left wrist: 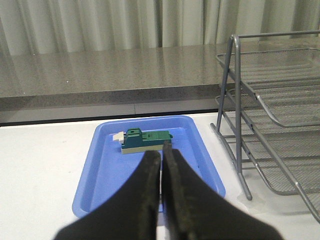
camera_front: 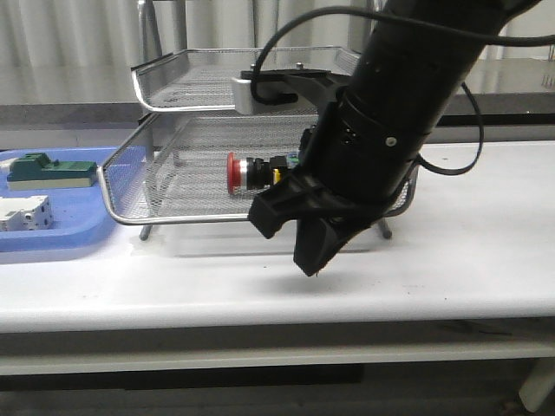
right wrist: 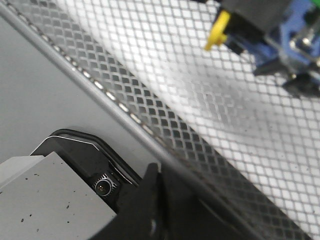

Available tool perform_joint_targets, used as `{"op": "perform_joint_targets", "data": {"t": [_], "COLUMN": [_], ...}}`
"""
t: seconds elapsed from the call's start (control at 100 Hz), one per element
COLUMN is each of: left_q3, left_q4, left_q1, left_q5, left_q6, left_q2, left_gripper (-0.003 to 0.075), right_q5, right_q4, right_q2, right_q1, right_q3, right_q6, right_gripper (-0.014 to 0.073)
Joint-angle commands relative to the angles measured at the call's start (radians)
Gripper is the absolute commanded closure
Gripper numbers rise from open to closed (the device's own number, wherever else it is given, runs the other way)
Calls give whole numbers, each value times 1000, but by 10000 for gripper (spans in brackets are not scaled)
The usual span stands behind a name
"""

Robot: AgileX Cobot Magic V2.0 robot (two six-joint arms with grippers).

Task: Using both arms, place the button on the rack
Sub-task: 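Push the middle tier back into the rack with the right gripper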

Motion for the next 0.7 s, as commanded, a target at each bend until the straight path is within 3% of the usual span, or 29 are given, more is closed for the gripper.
{"op": "perform_joint_targets", "data": {"t": [0.0, 0.69], "left_q3": [-27, -27], "left_q4": [-14, -14], "left_q1": [3, 3], "left_q5": [-81, -81], "left_q6": [-10, -10], "left_q2": [9, 9], "left_gripper": [716, 716], "right_q5": [-72, -43], "right_q4": [-45, -113], "right_q2": [-13, 157], "right_q1": [-4, -130], "right_q3": [-65, -358], "right_q6": [-11, -11], "right_gripper": [660, 660]}}
